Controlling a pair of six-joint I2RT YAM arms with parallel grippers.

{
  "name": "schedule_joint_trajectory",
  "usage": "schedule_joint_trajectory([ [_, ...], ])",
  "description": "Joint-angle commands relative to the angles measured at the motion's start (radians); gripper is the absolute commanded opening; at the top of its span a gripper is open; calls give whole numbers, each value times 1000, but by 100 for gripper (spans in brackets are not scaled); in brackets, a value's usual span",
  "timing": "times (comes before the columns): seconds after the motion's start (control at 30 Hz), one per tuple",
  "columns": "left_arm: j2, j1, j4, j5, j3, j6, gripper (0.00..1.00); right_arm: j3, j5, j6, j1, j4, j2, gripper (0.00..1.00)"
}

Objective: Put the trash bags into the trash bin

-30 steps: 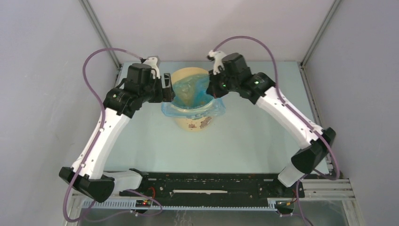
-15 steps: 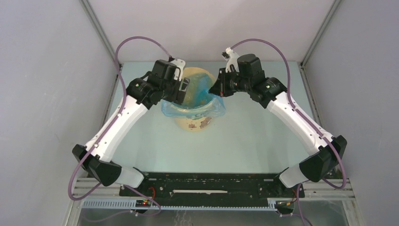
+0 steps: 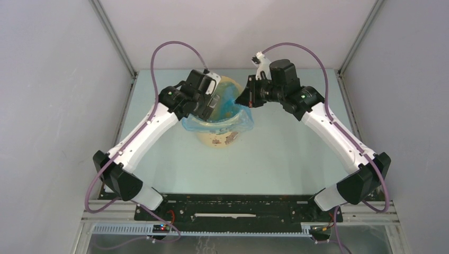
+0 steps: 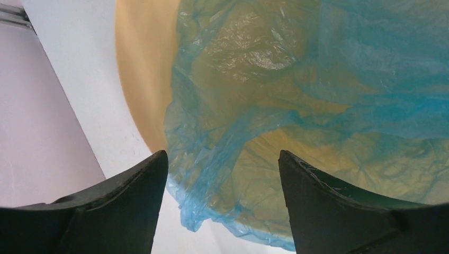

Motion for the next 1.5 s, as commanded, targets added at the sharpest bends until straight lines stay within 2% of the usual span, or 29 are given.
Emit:
schedule_joint_trajectory([
  [0.0,12,-17,30,-48,22,41,79,27,-17,23,-8,24,-24,0],
  [0.27,34,-17,47,-171,54,17,39,21,-17,40,-17,28,-27,0],
  [0.33,28,-17,56,-189,46,16,27,15,-23,59,-29,38,-26,0],
  [0.43,13,-18,67,-246,39,4,3,2,-37,92,-52,57,-23,0],
  [0.47,4,-18,75,-263,36,-4,1,-5,-42,104,-62,66,-25,0],
  [0.6,-54,-2,122,-270,9,-53,0,-42,-53,166,-115,111,-27,0],
  [0.73,-114,79,157,-170,-34,-172,0,-95,-87,241,-194,184,-18,0],
  [0.87,-155,225,184,24,-92,-313,0,-135,-120,308,-268,237,13,0],
  [0.97,-192,337,254,194,-203,-421,0,-163,-147,356,-306,271,40,0],
  [1.2,-232,603,540,661,-507,-732,0,-193,-224,426,-357,303,147,0],
  [1.27,-229,641,608,741,-569,-789,0,-208,-240,442,-369,303,169,0],
  [1.4,-232,649,697,827,-651,-856,0,-209,-277,386,-362,260,174,0],
  [1.47,-248,649,717,836,-677,-868,0,-209,-300,336,-354,246,157,11],
])
